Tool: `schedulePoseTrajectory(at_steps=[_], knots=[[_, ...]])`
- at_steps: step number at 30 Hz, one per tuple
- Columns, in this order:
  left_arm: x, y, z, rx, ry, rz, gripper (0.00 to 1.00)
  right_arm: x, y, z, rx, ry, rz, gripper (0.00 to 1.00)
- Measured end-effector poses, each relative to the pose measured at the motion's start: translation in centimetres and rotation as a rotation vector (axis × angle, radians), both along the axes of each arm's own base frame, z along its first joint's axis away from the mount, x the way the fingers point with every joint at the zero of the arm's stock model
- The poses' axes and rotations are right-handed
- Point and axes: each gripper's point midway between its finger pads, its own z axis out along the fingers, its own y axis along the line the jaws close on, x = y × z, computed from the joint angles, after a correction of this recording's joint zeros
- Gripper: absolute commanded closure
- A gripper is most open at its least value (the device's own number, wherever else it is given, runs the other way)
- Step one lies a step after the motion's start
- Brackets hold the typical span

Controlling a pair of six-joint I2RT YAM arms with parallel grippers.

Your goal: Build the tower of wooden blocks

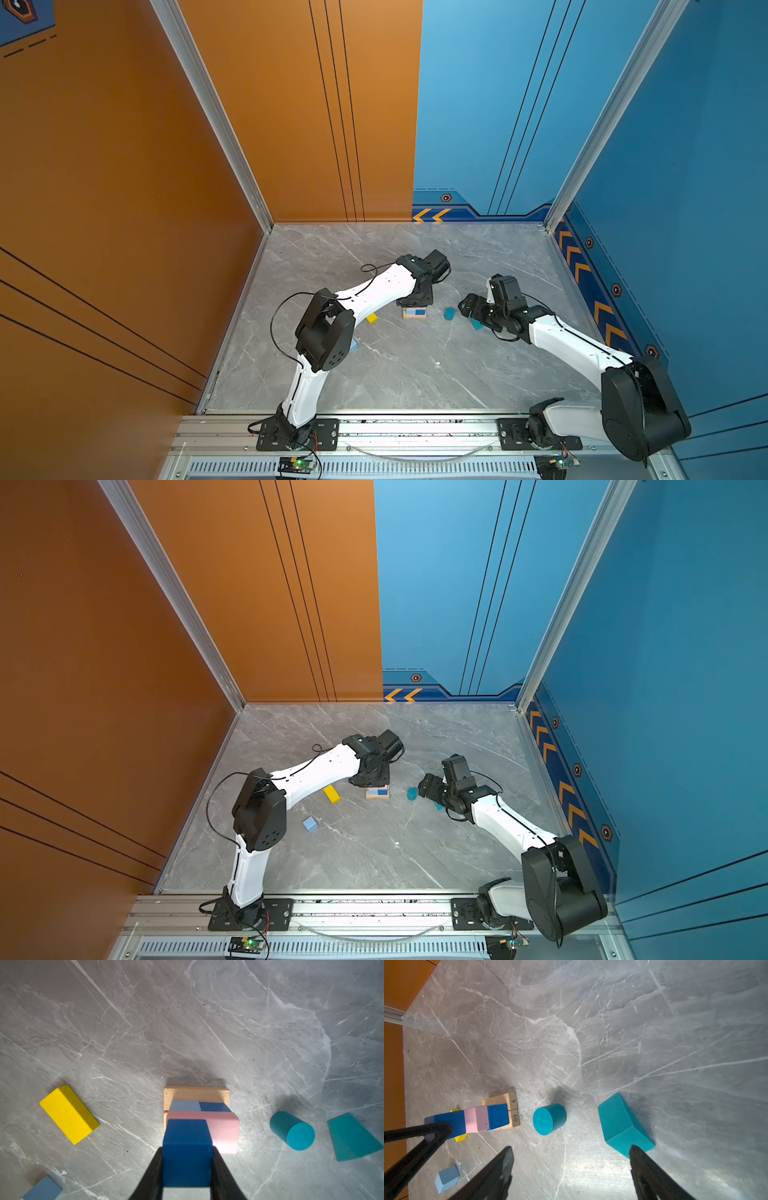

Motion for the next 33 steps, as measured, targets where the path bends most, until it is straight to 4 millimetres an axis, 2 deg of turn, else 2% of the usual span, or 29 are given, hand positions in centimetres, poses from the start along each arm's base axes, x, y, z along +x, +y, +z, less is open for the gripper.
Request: schedulePoseTrajectory(at_steps=[5, 25, 29, 33], knots=[[0.0, 0.0, -0.1, 0.002, 0.003, 0.0, 0.58, -0.1, 0.0, -0.1, -0.001, 0.002, 0.0, 0.12], [0.0, 0.0, -0.5, 0.007, 0.008, 0.003, 0.43, 0.0, -0.1, 0.0, -0.001, 0.001, -0.001, 0.12], [0.0, 0.0, 0.4, -0.006, -0.007, -0.004, 0.38, -0.1, -0.1, 0.6, 0.004, -0.015, -0.001, 0.12], [0.0, 0.0, 3.2, -0.041, -0.056, -0.013, 0.37, -0.4, -0.3, 2.0, 0.009, -0.047, -0.003, 0.13]])
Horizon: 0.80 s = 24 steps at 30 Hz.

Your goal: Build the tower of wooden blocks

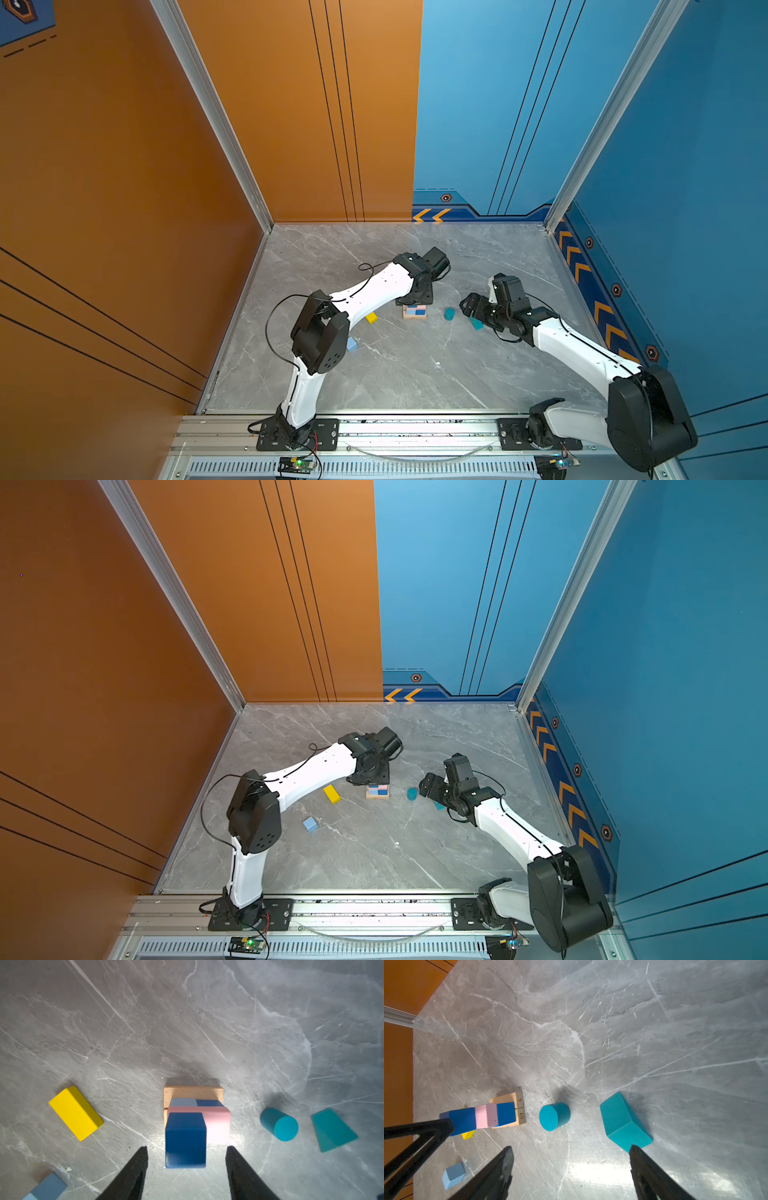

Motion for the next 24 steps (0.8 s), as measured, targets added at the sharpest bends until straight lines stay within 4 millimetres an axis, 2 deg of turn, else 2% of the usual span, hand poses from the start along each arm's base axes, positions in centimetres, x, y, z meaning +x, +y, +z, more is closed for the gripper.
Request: schedulePoseTrajectory(at_steps=[7, 12, 16, 20, 24], knots=[[-0.2, 0.7, 6.3, -0.041, -0.142, -0.039, 0.37, -0.9, -0.6, 3.7, -0.001, -0.104, 0.0, 0.24], [-0.7, 3.0, 10.9, -0.035, -0.265, -0.051, 0.38, -2.3, 0.7, 5.6, -0.02, -0.145, 0.056, 0.3], [-1.9, 5.8, 13.2, -0.028, -0.356, -0.063, 0.38, -3.4, 3.7, 8.3, -0.055, -0.19, 0.16, 0.3], [-3.3, 8.9, 13.7, -0.046, -0.43, -0.064, 0.36, -4.4, 8.0, 11.7, -0.079, -0.258, 0.294, 0.29], [-4.4, 12.2, 13.9, -0.073, -0.499, -0.038, 0.32, -5.0, 12.8, 12.6, -0.121, -0.264, 0.422, 0.29]])
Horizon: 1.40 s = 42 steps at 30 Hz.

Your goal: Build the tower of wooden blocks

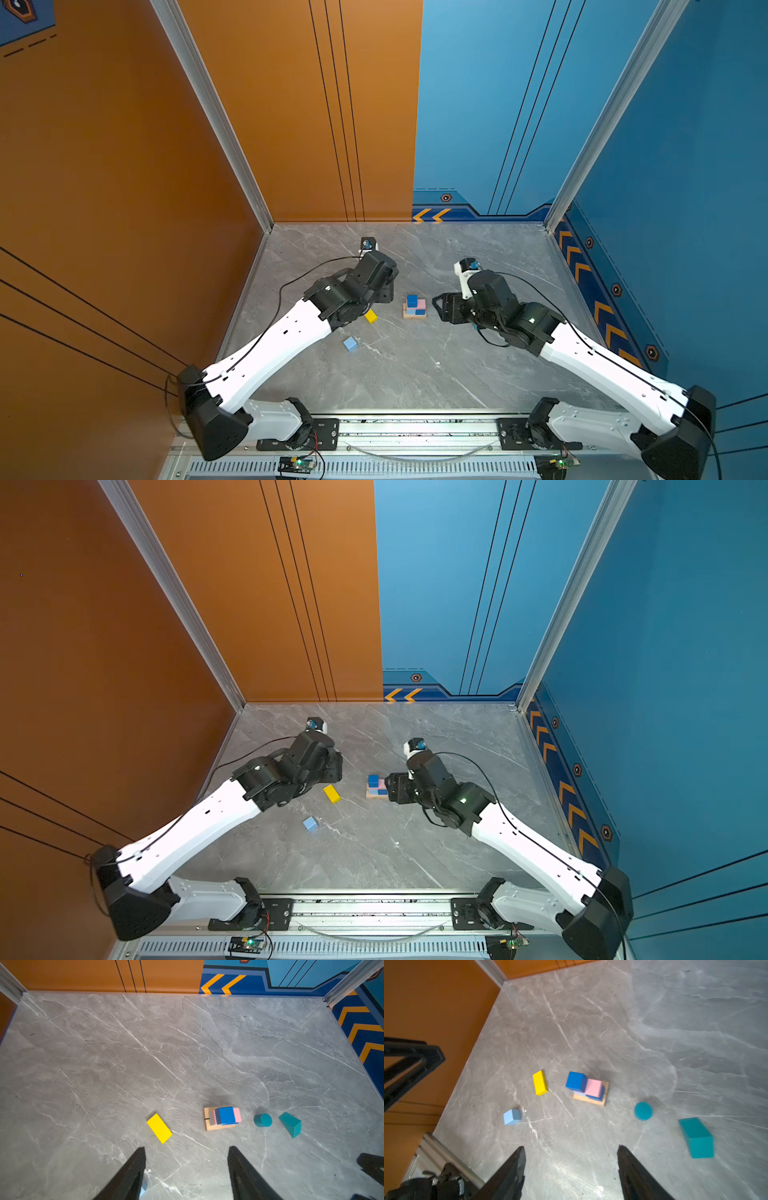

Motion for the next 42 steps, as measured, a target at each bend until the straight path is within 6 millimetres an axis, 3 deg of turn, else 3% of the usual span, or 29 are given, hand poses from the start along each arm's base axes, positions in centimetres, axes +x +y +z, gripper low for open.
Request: schedulePoseTrajectory(at_steps=[5, 10, 17, 22, 30, 42], knots=[[-1.2, 5.2, -0.1, -0.048, -0.091, 0.078, 0.3, -0.9, 6.2, -1.8, -0.104, 0.045, 0.137, 0.27], [-2.6, 10.5, -1.6, -0.059, -0.13, 0.196, 0.3, -1.4, 12.1, -3.9, -0.194, 0.086, 0.256, 0.25], [-4.8, 14.2, -2.3, -0.074, -0.205, 0.285, 0.29, -3.0, 19.3, -8.1, -0.284, 0.159, 0.4, 0.22], [-6.2, 16.8, -1.5, -0.058, -0.275, 0.381, 0.29, -4.3, 21.8, -11.4, -0.331, 0.224, 0.473, 0.18], [-8.0, 19.5, -0.7, -0.059, -0.362, 0.498, 0.28, -4.3, 23.3, -15.5, -0.396, 0.287, 0.515, 0.19], [-8.0, 19.7, -0.9, -0.048, -0.36, 0.509, 0.27, -3.3, 24.2, -18.0, -0.433, 0.299, 0.528, 0.3]])
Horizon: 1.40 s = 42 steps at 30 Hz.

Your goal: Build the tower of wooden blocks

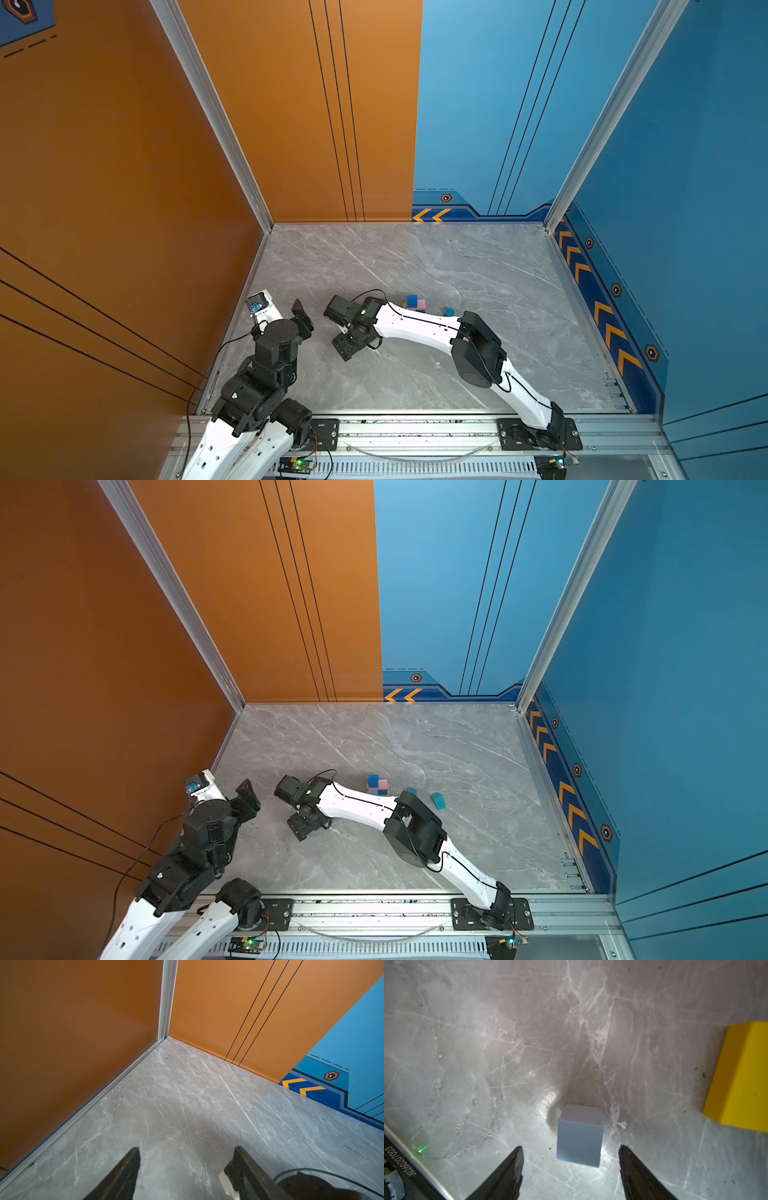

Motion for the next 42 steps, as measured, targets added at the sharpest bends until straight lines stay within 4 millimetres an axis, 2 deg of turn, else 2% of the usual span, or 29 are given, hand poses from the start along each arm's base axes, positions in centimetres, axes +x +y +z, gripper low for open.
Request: schedulePoseTrajectory(at_steps=[9, 22, 29, 39, 42], knots=[[0.2, -0.2, -0.2, 0.0, 0.009, -0.008, 0.24, 1.3, 0.1, -0.6, -0.002, 0.0, -0.017, 0.45], [0.3, -0.4, -0.3, 0.0, 0.016, -0.015, 0.24, 1.0, 0.2, -0.6, -0.004, 0.004, -0.008, 0.62], [0.3, -0.4, -0.3, 0.0, 0.016, -0.015, 0.24, 1.0, 0.3, -0.3, 0.002, 0.005, -0.008, 0.78], [0.3, -0.4, -0.3, 0.0, 0.016, -0.015, 0.24, 0.6, -0.6, -0.2, -0.03, 0.026, -0.03, 0.82], [0.3, -0.4, -0.3, 0.0, 0.017, -0.015, 0.25, 0.7, -1.0, 0.6, -0.037, 0.02, -0.046, 0.82]])
